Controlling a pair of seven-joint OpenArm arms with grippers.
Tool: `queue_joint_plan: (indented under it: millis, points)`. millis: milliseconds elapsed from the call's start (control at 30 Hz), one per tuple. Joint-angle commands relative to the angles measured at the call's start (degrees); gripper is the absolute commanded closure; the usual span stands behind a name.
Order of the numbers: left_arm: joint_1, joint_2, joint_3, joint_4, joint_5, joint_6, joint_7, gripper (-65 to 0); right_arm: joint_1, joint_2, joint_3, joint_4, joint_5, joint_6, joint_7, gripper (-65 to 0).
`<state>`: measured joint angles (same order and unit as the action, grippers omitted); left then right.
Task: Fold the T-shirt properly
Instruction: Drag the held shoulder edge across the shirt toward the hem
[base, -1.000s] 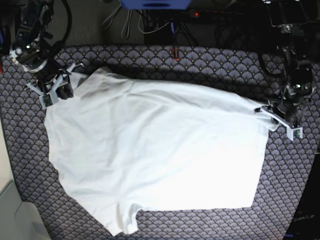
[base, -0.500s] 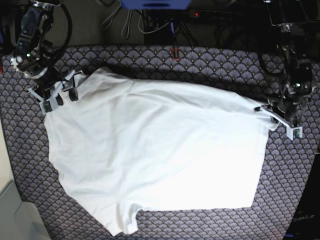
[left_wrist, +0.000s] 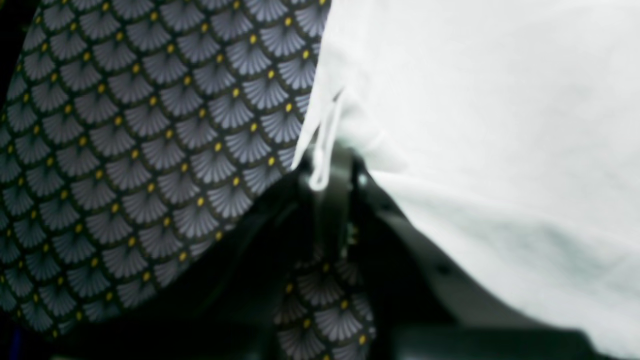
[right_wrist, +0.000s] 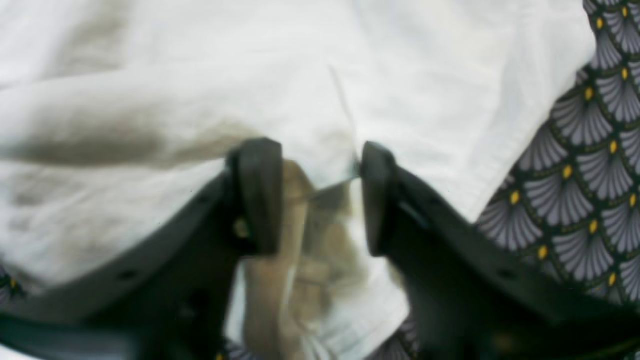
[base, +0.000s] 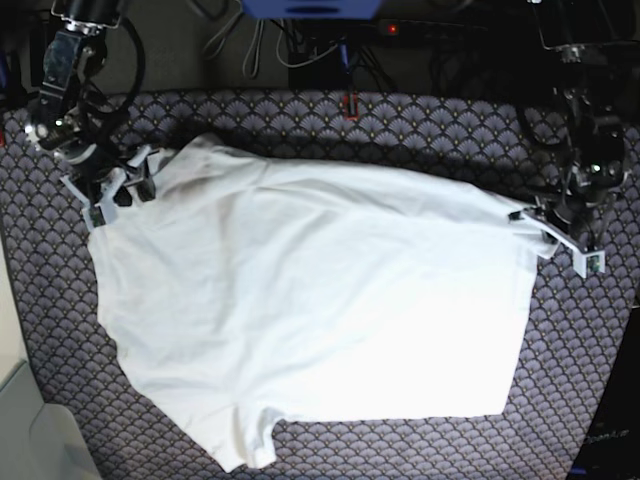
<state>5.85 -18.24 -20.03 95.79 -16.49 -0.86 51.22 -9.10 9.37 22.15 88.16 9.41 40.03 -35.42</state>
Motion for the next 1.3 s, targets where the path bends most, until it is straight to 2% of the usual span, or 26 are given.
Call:
queue_joint_plan:
  millis: [0, 100, 367, 900, 967, 1100, 1267]
  points:
    - [-0.7, -0.88, -0.32, 1.22, 0.18, 0.2, -0.98, -0.4, 0.71, 0.79, 0.22, 0.85, 0.92, -0.03, 1.09, -16.8]
    - [-0.7, -0.88, -0.23, 1.22, 0.18, 0.2, -0.98, -0.4, 1.67, 0.7, 0.22, 0.85, 0.92, -0.03, 1.09, -0.1]
    - [-0.7, -0.88, -0.23, 1.22, 0.18, 0.2, -0.98, -0.4, 2.2, 0.79, 0.22, 3.84, 1.01, -0.03, 1.09, 0.0]
    - [-2.99, -0.71, -0.58, 1.22, -0.17, 0.64, -0.98, -0.3, 10.99, 0.79, 0.13, 4.37, 0.66, -0.03, 1.0, 0.0]
    - [-3.34, -0.09, -0.67, 1.22, -0.17, 0.64, -0.98, -0.3, 12.66, 0.88, 0.13, 4.37, 0.57, -0.03, -0.05, 0.0]
    - [-5.45, 0.35, -0.67, 1.05, 0.18, 0.64, -0.89, -0.3, 17.85, 1.4, 0.05, 4.02, 0.57, -0.03, -5.68, 0.0]
    - [-5.71, 0.35, -0.41, 0.61, 0.18, 0.64, -0.98, -0.3, 20.31, 1.58, -2.59, 3.93, 0.57, -0.03, -6.82, 0.0]
